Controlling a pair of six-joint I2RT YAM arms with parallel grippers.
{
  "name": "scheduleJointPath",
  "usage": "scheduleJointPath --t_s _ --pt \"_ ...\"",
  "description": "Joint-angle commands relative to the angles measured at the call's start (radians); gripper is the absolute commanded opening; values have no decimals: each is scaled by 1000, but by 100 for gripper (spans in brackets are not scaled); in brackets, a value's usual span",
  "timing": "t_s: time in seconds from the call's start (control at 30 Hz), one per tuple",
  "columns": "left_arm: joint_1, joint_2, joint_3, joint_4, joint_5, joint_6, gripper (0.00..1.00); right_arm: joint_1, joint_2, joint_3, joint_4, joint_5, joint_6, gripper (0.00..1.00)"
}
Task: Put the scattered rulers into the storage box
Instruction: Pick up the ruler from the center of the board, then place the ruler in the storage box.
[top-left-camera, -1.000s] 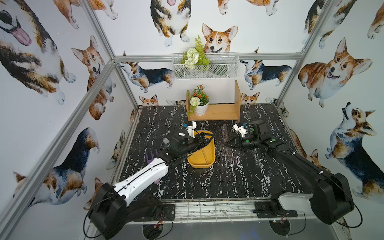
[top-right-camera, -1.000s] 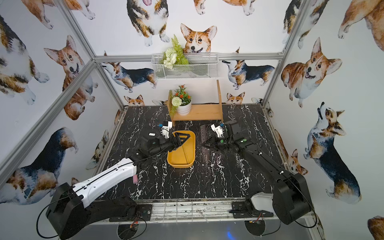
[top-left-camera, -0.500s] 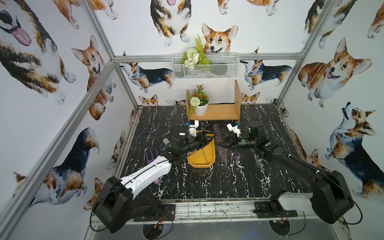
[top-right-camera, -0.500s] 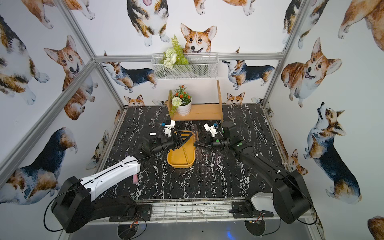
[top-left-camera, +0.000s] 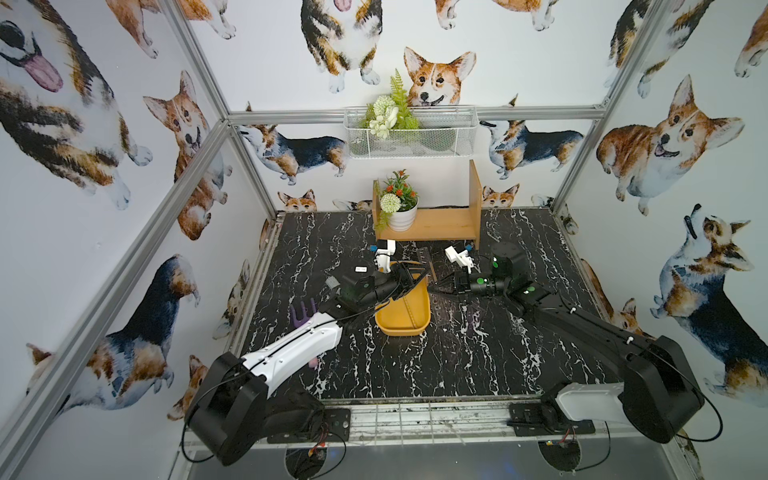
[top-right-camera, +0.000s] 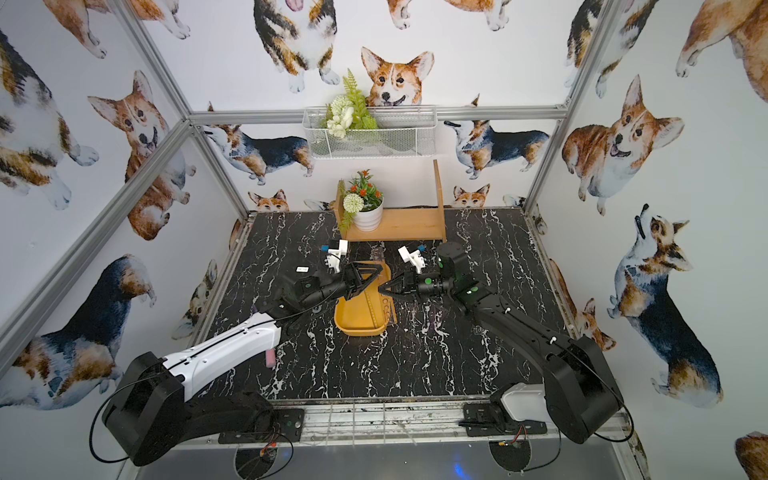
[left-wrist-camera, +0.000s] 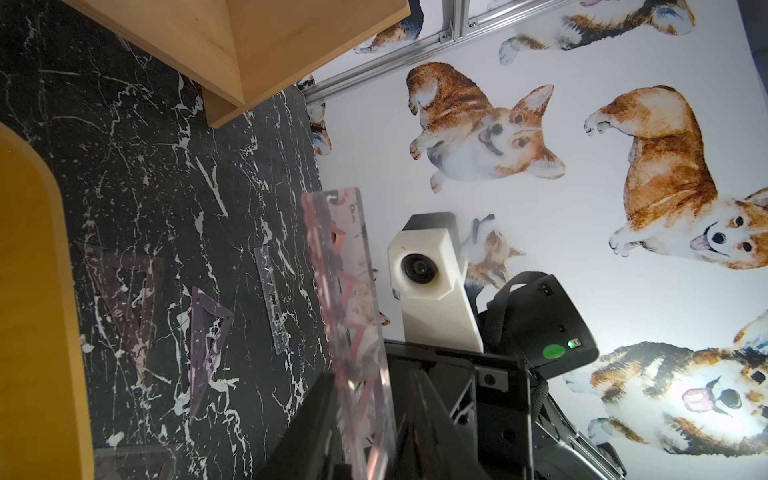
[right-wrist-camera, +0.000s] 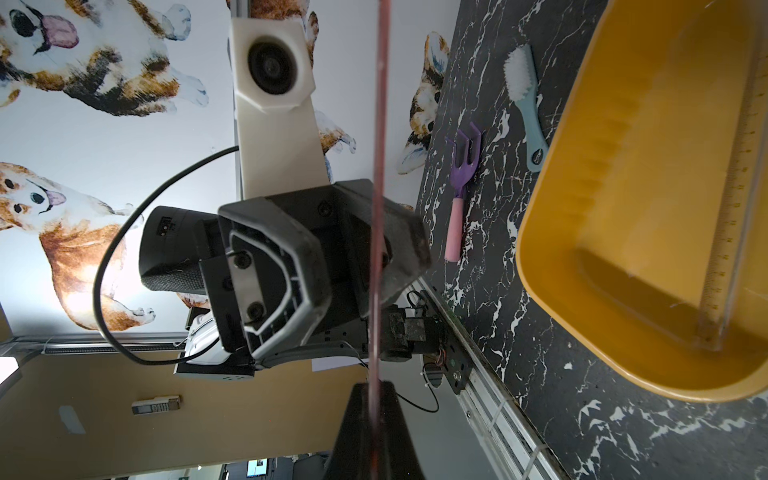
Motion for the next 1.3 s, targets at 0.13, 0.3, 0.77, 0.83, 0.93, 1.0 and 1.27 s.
scheduleJointPath --t_s 0.13,0.3,0.77,0.83,0.93,1.0,1.27 --pt "4 2 -42 82 26 -32 17 8 1 -12 87 -41 36 0" --pt "4 4 -47 98 31 -41 2 7 -2 -22 93 -38 34 0" --pt "38 -46 -54 -16 16 3 0 -26 -9 108 -313 106 -256 56" --pt "49 -55 -54 -47 14 17 0 -30 -4 139 -403 154 -321 58" --pt "63 -63 -46 -93 17 43 0 -30 13 183 -519 220 -399 59" --pt "72 -68 -37 -133 13 65 0 -29 22 207 -579 260 -441 59" --pt "111 -56 34 -302 -26 170 0 -30 35 251 -698 377 -525 57"
